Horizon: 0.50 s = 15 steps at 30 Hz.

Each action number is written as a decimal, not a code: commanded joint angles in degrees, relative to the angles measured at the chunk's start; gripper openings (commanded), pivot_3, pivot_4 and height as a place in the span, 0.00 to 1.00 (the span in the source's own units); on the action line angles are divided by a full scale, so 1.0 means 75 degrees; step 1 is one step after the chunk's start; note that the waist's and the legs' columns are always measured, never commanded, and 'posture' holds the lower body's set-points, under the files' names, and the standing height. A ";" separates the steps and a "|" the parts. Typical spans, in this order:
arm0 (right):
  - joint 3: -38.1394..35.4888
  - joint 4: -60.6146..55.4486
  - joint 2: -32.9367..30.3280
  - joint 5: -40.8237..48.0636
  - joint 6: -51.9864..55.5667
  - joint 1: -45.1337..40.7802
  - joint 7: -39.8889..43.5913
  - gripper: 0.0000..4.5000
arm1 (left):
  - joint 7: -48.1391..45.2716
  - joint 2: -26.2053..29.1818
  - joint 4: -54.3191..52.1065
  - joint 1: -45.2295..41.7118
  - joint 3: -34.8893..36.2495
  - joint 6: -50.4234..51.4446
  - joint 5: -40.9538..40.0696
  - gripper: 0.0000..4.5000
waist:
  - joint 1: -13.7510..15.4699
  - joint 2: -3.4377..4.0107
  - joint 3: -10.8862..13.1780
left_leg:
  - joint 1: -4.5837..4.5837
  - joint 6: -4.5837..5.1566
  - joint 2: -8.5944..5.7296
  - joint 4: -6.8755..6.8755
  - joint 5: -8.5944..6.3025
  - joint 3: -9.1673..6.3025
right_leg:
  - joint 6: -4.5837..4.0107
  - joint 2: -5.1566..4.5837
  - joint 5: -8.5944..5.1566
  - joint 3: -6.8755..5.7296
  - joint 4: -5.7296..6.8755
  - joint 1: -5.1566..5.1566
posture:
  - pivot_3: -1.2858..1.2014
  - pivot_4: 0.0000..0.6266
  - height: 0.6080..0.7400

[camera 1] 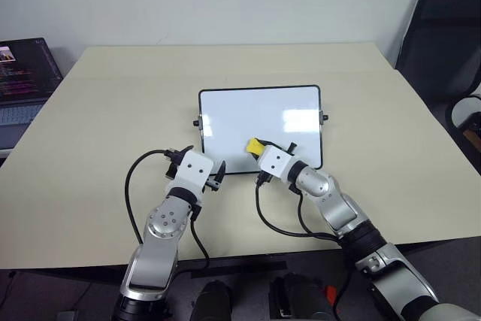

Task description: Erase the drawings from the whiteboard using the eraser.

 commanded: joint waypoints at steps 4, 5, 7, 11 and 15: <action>-0.0516 -0.0235 0.0063 0.0585 0.0521 0.0213 0.0111 0.27 | -0.0003 -0.0037 -0.0076 -0.0219 -0.0061 -0.0211 -0.0039 1.00 | 0.0000 -0.0001 0.0001 | -0.0002 0.0000 -0.0002 0.0000 0.0000 0.0002 | 0.0001 0.0000 0.0000 -0.0001 -0.0002 -0.0001 | 0.52 0.24 1.00; -0.0750 -0.0536 0.0234 0.1150 0.0590 0.0327 0.0303 0.27 | -0.0007 -0.0032 -0.0091 -0.0204 -0.0055 -0.0220 -0.0048 1.00 | 0.0001 -0.0002 0.0001 | -0.0003 0.0000 -0.0001 0.0000 0.0000 0.0001 | 0.0000 0.0000 0.0000 -0.0001 -0.0002 -0.0001 | 0.52 0.24 1.00; -0.1105 -0.0997 0.0505 0.2010 0.0846 0.0516 0.0636 0.27 | -0.0014 -0.0021 -0.0107 -0.0170 -0.0045 -0.0251 -0.0067 1.00 | 0.0001 -0.0004 0.0005 | -0.0013 -0.0001 -0.0001 -0.0003 -0.0001 -0.0004 | 0.0001 0.0001 0.0001 -0.0002 -0.0001 -0.0006 | 0.52 0.24 1.00; -0.1720 -0.2292 0.0603 0.3322 0.1906 0.1170 0.1135 0.27 | -0.0036 -0.0010 -0.0203 -0.0062 -0.0066 -0.0344 -0.0134 1.00 | -0.0012 -0.0001 0.0007 | -0.0092 -0.0003 0.0000 -0.0009 -0.0002 -0.0004 | 0.0049 0.0006 0.0029 -0.0001 0.0000 -0.0081 | 0.52 0.24 1.00; -0.1707 -0.3067 0.0337 0.3470 0.2429 0.1714 0.1201 0.27 | -0.0049 -0.0029 -0.0180 -0.0074 -0.0115 -0.0412 -0.0174 1.00 | -0.0011 0.0000 0.0008 | -0.0130 -0.0005 0.0000 -0.0010 -0.0004 -0.0005 | 0.0054 0.0006 0.0029 -0.0002 -0.0004 -0.0114 | 0.52 0.24 1.00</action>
